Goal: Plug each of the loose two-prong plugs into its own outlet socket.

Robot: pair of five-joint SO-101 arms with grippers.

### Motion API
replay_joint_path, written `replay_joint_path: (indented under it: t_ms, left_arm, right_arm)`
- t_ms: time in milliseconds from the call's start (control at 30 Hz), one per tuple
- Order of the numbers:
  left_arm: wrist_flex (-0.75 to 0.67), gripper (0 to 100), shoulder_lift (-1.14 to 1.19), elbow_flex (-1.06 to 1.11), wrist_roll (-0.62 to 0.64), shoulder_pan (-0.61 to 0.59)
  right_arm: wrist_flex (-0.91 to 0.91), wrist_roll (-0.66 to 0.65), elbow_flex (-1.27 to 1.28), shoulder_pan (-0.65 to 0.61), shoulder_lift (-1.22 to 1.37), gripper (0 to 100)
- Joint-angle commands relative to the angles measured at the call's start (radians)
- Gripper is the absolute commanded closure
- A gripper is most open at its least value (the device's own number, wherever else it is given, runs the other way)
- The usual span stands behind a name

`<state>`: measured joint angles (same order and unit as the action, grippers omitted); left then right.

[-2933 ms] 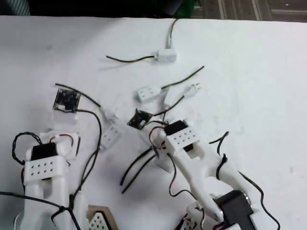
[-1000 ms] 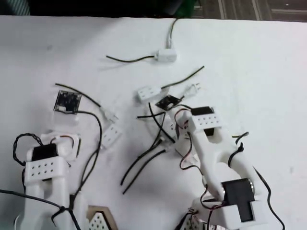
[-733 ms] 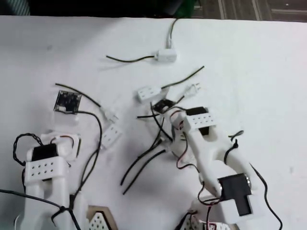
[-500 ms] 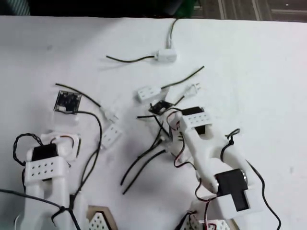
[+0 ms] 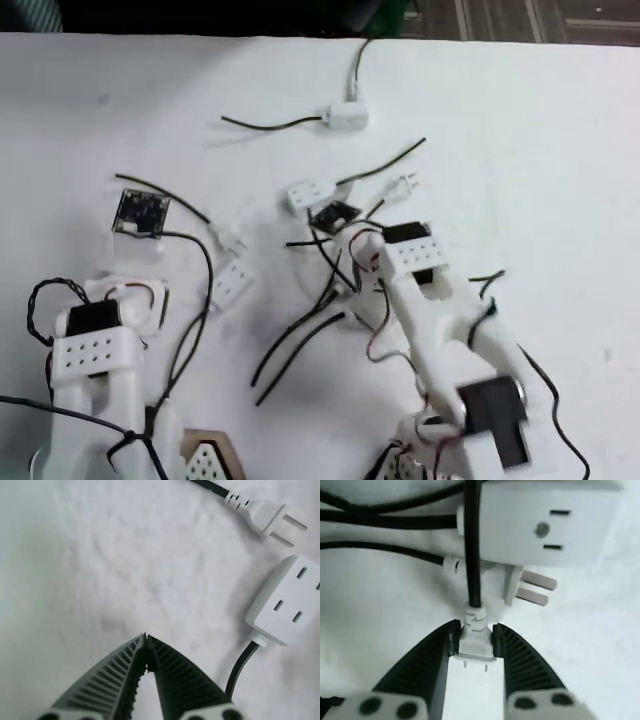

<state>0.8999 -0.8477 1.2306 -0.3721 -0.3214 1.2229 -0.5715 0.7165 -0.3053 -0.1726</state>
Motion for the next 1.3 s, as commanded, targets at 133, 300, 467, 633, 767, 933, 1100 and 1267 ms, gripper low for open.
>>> replay_joint_path:
  t_ms: [133,300,467,633,767,933,1100,1267]
  left_arm:
    - [-0.015,97,-0.024,-0.003,0.0,-0.001]
    - [-0.015,97,-0.024,-0.003,0.0,-0.001]
    - [-0.015,97,-0.024,-0.003,0.0,-0.001]
    - [-0.015,97,-0.024,-0.002,0.0,-0.001]
    - [-0.015,97,-0.024,-0.002,0.0,-0.001]
    - [-0.015,97,-0.024,-0.002,0.0,-0.001]
    - [-0.015,97,-0.024,-0.002,0.0,-0.001]
    - [-0.015,97,-0.024,-0.002,0.0,-0.001]
  right_arm:
    - [-0.016,0.0,-0.012,0.042,-0.278,98.1]
    - [-0.101,0.066,-0.012,0.041,-0.214,97.8]
    - [-0.145,0.129,-0.012,-0.01,-0.099,94.6]
    - [-0.056,0.166,-0.048,-0.025,-0.088,86.1]
    - [0.031,0.163,-0.107,-0.004,-0.133,86.1]
    - [0.074,0.161,-0.135,-0.001,-0.142,86.1]
    - [0.044,0.124,-0.138,0.001,-0.068,86.1]
    - [-0.019,0.123,-0.14,0.001,0.03,86.1]
